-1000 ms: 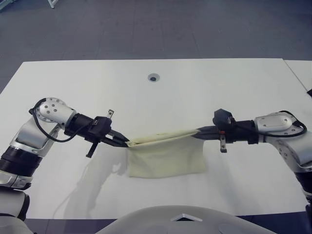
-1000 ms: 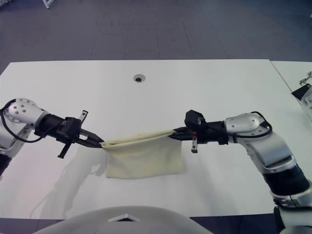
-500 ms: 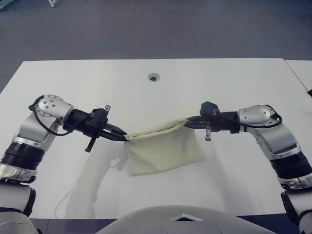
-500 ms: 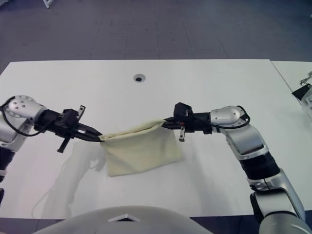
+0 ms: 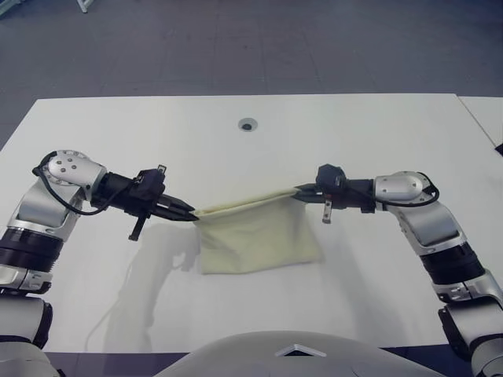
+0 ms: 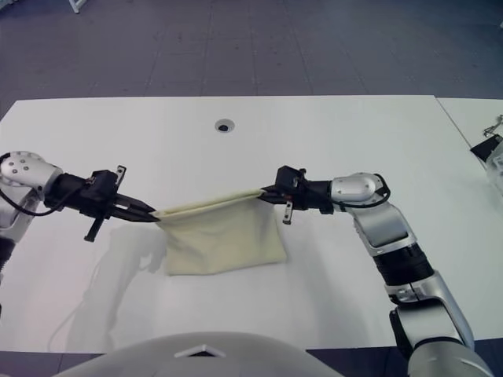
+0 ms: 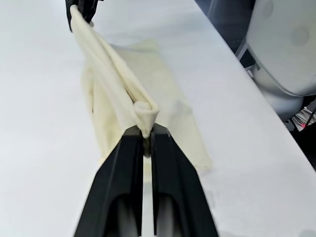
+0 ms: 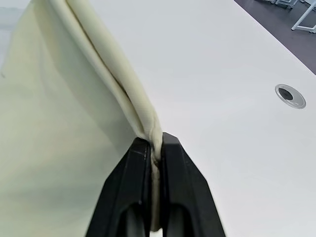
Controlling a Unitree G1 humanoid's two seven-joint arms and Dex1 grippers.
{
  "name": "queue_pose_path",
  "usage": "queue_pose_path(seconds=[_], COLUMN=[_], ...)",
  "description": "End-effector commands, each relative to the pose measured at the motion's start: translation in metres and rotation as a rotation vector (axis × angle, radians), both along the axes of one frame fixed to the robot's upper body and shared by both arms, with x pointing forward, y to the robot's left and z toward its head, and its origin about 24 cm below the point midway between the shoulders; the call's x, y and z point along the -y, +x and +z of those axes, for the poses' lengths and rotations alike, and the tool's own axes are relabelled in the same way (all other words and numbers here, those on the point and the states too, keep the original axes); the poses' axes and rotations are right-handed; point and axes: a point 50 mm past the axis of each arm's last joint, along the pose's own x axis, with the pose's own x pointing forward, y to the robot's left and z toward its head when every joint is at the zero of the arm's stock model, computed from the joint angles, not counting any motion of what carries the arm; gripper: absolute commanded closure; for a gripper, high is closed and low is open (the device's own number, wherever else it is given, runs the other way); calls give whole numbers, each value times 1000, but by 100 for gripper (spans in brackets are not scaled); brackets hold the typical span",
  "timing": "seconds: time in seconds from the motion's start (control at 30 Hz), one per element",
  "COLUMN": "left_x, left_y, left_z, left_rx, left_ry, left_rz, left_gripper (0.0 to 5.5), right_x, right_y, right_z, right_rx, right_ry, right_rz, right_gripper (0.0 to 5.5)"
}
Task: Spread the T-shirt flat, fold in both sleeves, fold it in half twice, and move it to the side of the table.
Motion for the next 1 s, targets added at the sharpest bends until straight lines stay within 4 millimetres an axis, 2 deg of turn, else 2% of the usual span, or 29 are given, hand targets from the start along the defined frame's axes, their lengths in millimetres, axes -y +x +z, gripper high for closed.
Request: queue_pose_path(seconds=[0.03, 0.37, 0.4, 0.47, 0.5, 0.6, 0.8, 0.9, 1.0], left_x=[4, 1, 2, 3, 4, 0, -26, -22, 1], left_y=[11, 30, 33, 36, 37, 39, 51, 57, 63], left_z=[-11, -35, -37, -41, -44, -49, -45, -34, -21], left_rx=[-18, -67, -72, -82, -89, -98, 49, 162, 237], left_ry=[24, 32, 22, 2, -5, -15, 8, -51, -165], left_rz=[1, 94, 108, 147, 161, 229, 465, 510, 498], left_gripper=[547, 547, 547, 547, 511, 465, 376, 328, 282], right_x=[-1, -8, -7, -6, -5, -2, 22, 21, 8], right_y=[14, 30, 33, 40, 43, 54, 73, 65, 46], right_z=[-6, -24, -23, -21, -20, -13, 10, 14, 10], right_rx=[28, 33, 41, 48, 44, 12, 32, 22, -11], right_ry=[-29, -48, -39, -9, 11, 98, 249, 256, 235], right_rz=[-34, -63, -82, -137, -165, -272, -552, -527, -431], right_gripper=[545, 545, 509, 482, 466, 418, 333, 287, 243])
